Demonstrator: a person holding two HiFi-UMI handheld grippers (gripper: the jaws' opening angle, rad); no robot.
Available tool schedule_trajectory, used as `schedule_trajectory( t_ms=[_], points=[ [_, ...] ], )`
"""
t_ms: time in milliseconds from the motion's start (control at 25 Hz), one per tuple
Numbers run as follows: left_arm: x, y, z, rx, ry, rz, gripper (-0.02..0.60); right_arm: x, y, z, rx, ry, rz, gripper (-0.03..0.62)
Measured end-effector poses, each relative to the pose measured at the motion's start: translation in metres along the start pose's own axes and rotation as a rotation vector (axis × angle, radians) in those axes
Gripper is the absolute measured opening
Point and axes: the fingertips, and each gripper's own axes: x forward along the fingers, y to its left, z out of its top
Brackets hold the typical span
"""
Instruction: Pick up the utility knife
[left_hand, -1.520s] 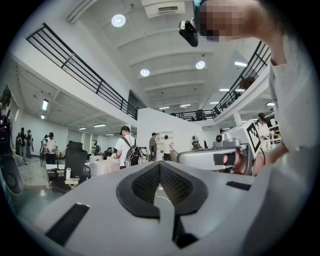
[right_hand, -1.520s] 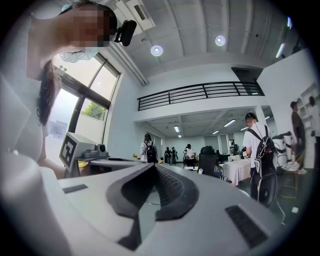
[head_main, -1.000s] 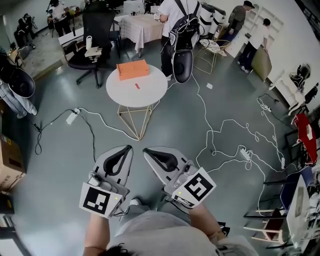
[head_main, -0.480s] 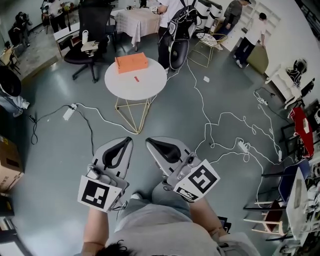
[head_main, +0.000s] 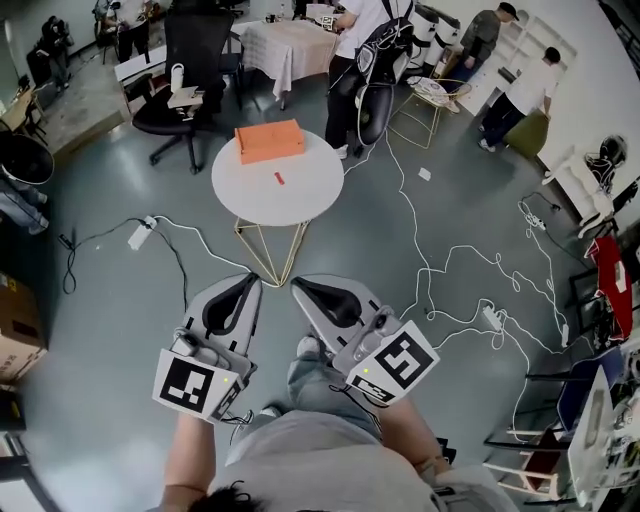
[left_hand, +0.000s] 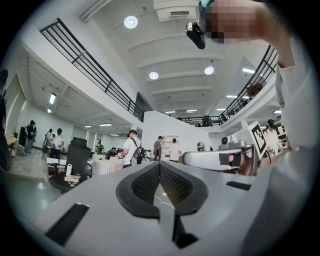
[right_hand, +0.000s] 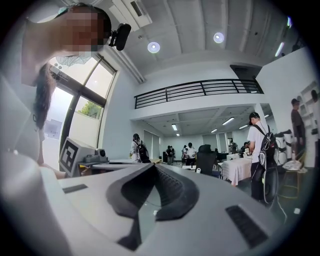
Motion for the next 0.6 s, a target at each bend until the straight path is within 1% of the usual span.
schedule_trajectory(
  t_ms=[240,360,480,600],
  points=[
    [0.083,0.037,0.009,0.017,-0.021,0.044,0.008,0.035,-0.085,0.006,0.002,-0.005,0.065,0.009],
    [0.126,0.055,0.015,0.026,-0.029,0.077,0.008,0.051,-0.129,0.008,0.004,0.003,0.097,0.009],
    [0.164,0.067,0.011,0.05,-0.027,0.1,0.008,0.061,-0.169,0.004,0.005,0.003,0.119,0.009],
    [0.191,0.074,0.006,0.063,-0.023,0.116,0.008,0.069,-0.197,-0.003,0.0,0.002,0.136,0.009]
  ],
)
